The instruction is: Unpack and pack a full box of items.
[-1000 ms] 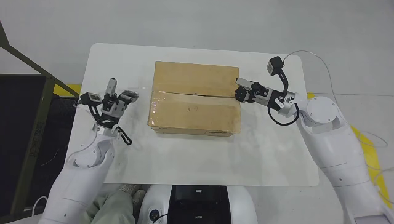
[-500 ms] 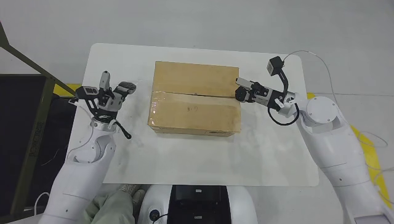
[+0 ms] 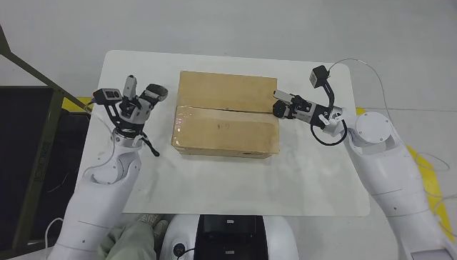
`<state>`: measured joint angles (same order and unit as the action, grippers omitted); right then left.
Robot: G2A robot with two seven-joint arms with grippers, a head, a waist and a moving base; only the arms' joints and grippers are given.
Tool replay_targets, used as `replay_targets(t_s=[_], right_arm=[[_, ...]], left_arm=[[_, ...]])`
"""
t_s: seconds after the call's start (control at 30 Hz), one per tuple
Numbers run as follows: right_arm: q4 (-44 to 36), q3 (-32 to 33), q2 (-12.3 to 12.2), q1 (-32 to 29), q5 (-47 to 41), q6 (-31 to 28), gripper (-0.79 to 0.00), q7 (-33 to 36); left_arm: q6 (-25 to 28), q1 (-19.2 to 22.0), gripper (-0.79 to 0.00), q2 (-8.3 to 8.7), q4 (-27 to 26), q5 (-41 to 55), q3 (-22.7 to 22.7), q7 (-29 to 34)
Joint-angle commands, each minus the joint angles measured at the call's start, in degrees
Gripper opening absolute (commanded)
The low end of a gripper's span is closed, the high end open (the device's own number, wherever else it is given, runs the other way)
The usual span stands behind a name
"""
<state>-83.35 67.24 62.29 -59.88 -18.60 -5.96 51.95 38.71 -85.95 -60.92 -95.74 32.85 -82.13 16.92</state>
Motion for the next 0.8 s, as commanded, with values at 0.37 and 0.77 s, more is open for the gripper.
replay_targets(t_s=[0.37,0.77], right_arm=[[0.0,0.0,0.0,0.0,0.0,0.0,0.0,0.0],[0.0,0.0,0.0,0.0,0.0,0.0,0.0,0.0]], left_arm=[[-2.1,1.6,0.0,-1.22,-4.7,-6.0,4.3,1.5],[-6.5,3.4,0.0,-2.46,-7.9,-13.9,10.2,1.8]])
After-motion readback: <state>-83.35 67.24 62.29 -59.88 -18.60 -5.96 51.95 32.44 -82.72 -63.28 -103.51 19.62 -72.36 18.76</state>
